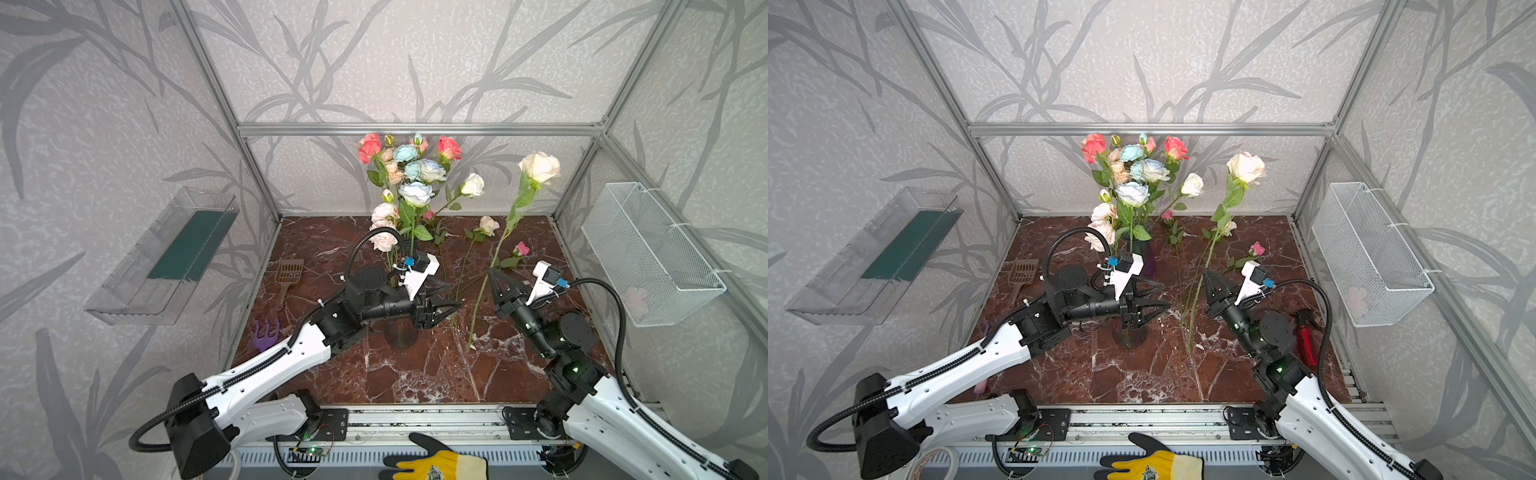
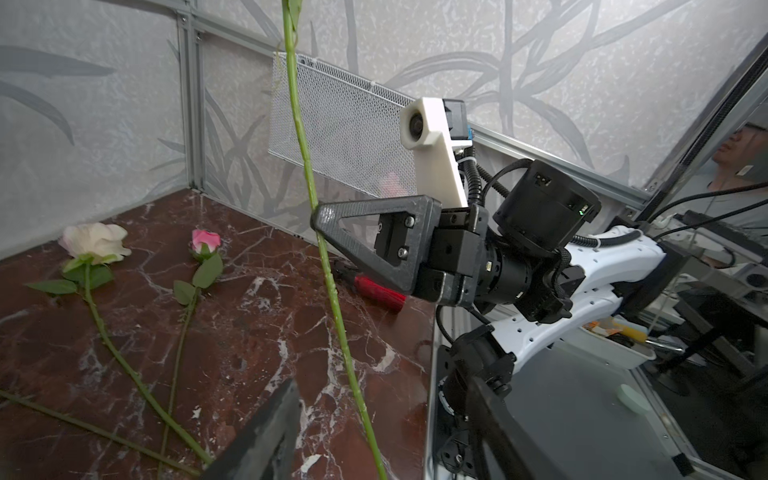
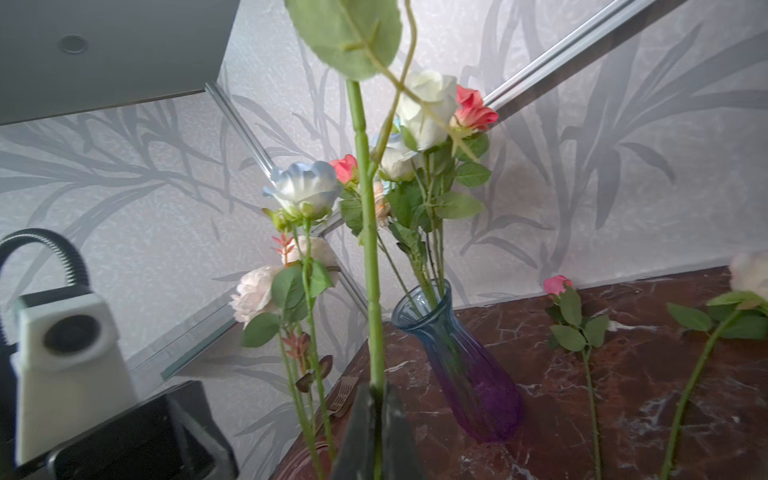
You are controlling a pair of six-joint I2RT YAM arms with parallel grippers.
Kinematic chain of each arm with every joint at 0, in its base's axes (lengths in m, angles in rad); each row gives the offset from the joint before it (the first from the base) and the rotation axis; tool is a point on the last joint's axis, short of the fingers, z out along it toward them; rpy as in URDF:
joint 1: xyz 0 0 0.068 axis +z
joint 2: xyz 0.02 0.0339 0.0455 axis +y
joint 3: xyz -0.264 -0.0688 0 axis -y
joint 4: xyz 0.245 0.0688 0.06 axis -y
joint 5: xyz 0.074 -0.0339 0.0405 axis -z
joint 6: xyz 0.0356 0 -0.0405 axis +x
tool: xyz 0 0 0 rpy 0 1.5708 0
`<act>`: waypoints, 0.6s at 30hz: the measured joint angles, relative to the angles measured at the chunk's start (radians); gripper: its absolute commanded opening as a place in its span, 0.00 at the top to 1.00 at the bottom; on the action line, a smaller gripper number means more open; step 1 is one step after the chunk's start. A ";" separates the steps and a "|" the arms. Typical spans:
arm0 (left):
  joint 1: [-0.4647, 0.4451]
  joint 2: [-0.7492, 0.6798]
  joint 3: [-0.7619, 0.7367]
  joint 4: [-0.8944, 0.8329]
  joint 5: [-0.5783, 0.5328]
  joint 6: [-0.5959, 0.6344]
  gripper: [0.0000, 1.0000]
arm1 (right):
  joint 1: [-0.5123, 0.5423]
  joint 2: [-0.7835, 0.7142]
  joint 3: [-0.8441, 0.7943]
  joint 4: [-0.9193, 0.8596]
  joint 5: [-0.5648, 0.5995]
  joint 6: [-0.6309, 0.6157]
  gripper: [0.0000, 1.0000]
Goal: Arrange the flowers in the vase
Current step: 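Close the left gripper on the white rose stem while the right gripper holds it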
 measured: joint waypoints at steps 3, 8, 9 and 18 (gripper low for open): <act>-0.001 0.009 0.005 0.004 0.039 -0.018 0.34 | 0.085 0.023 0.027 0.016 0.017 -0.040 1.00; -0.005 0.029 0.012 0.010 0.073 -0.036 0.37 | 0.181 0.111 0.073 0.085 0.030 -0.085 1.00; -0.006 0.031 0.013 0.010 0.074 -0.037 0.40 | 0.192 0.132 0.080 0.096 0.031 -0.092 1.00; -0.005 0.029 0.014 0.001 0.043 -0.021 0.71 | 0.244 0.208 0.106 0.173 0.029 -0.111 1.00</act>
